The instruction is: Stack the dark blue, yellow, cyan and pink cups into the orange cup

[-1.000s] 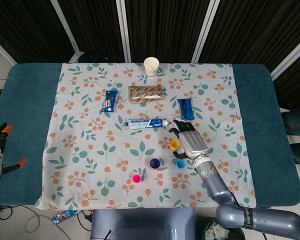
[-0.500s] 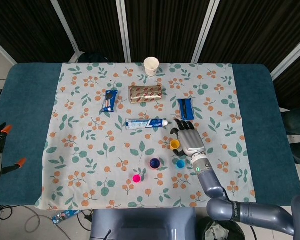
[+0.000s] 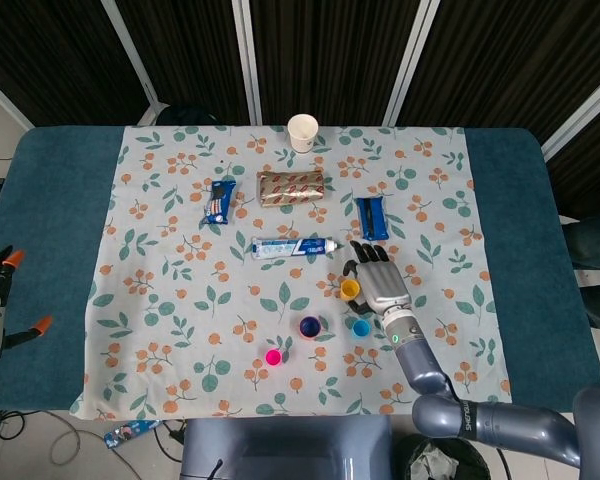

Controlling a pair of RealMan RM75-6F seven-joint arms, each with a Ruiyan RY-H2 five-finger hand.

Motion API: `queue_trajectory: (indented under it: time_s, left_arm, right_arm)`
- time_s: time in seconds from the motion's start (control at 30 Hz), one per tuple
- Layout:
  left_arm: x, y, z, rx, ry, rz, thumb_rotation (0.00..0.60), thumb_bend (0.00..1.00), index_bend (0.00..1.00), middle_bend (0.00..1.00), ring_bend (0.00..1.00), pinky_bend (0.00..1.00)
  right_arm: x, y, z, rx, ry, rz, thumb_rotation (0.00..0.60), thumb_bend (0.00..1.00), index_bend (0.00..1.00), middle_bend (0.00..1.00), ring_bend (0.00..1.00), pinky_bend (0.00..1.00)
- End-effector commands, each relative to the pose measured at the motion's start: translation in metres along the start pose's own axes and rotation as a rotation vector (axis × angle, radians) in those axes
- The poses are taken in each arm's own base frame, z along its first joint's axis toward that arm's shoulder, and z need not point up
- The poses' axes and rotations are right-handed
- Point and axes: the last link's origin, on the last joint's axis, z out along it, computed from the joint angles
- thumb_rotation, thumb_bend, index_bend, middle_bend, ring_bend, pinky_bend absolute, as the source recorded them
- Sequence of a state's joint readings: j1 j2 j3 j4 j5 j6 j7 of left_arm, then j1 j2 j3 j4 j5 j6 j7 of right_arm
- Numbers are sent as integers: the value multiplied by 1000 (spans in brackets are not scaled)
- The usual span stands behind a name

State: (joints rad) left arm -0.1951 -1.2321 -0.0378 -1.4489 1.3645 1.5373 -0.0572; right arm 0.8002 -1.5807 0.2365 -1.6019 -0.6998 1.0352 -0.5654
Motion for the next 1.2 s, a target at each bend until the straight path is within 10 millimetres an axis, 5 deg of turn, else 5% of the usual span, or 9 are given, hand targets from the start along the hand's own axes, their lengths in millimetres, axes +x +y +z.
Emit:
queue_trajectory:
  time_s: [0.03, 0.9, 1.2]
  left_arm:
    - [0, 0, 0, 1, 1, 0, 600, 122, 95, 11, 0, 0]
    - [2, -2, 0, 16, 2, -1, 600, 122, 97, 11, 0, 0]
    - [4, -4, 0, 25, 9, -4, 600, 122, 98, 11, 0, 0]
  right_arm:
    - [0, 0, 1, -2, 4, -2, 600, 336, 382, 0, 48, 86]
    - [1, 2, 4, -8, 16, -4, 600, 336, 488, 0, 68, 102]
    - [19, -10, -7, 39, 35, 8, 600, 343, 507, 0, 68, 102]
